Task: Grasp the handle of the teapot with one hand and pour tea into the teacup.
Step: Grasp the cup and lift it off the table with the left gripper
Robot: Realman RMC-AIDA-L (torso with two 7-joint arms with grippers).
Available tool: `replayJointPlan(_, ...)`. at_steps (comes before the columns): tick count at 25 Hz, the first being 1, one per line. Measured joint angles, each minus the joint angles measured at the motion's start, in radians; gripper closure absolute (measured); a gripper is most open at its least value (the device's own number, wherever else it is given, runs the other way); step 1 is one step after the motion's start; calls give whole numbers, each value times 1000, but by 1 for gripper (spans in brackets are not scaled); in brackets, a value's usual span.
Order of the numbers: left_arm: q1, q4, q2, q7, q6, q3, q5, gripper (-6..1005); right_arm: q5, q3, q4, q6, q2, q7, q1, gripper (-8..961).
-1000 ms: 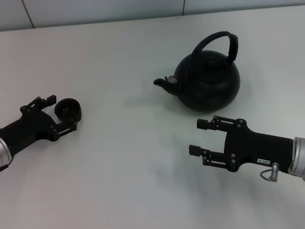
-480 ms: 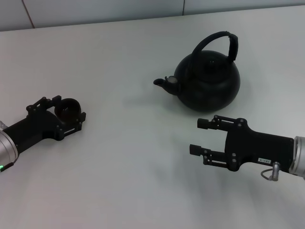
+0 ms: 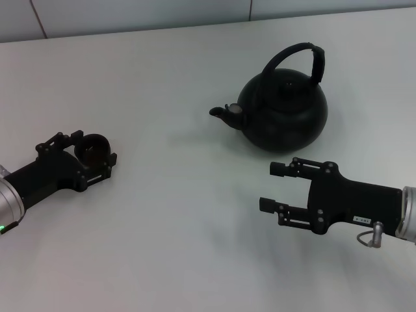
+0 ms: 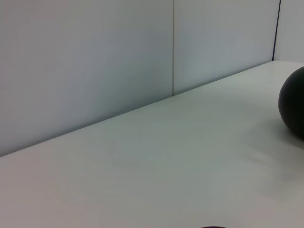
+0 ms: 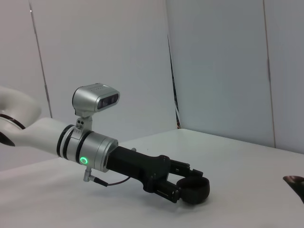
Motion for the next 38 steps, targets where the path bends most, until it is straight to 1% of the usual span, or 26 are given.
replayJointPlan(11,-1,-1,0,14,0,0,0,165,0,1,0,-10,0,0,-3,266)
replayJointPlan(19,-3,-9,0,14,8,0,-3,306,0,2,0,-11,0,0,-5,267)
replayJointPlan(34,-4,-6,2,12,26,0,-6,307,0,2,0,-6,0,0,-5,266)
replayJointPlan(38,-2,0,4,7,71,-1,-6,305,0,1,0,-4,0,0,-3,266)
